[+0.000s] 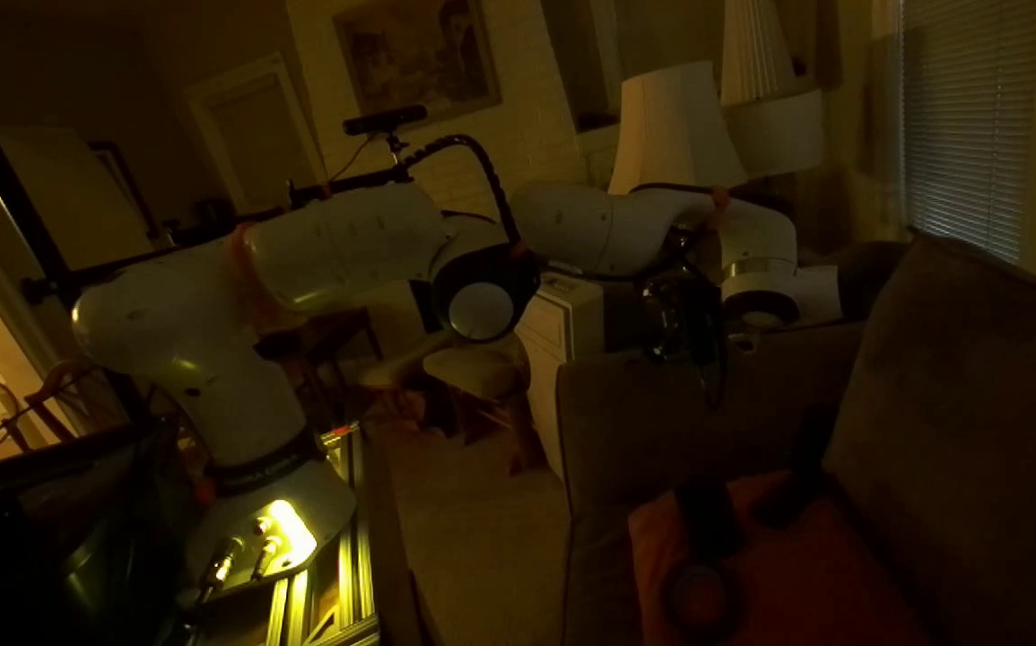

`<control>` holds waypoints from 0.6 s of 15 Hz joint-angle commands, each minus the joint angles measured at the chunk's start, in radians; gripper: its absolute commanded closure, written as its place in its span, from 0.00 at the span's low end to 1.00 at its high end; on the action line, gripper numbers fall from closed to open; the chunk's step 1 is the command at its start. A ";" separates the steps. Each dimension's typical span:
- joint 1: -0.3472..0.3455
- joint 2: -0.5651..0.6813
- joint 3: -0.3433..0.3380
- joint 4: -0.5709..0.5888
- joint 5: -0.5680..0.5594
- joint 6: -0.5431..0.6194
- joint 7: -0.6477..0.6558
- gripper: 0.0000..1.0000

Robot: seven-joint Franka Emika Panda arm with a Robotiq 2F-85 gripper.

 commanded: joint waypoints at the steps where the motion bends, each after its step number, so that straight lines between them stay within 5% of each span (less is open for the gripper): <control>1: 0.006 0.000 0.011 -0.037 0.013 0.053 -0.006 0.00; 9: -0.001 0.000 0.050 -0.093 0.138 0.258 -0.021 0.00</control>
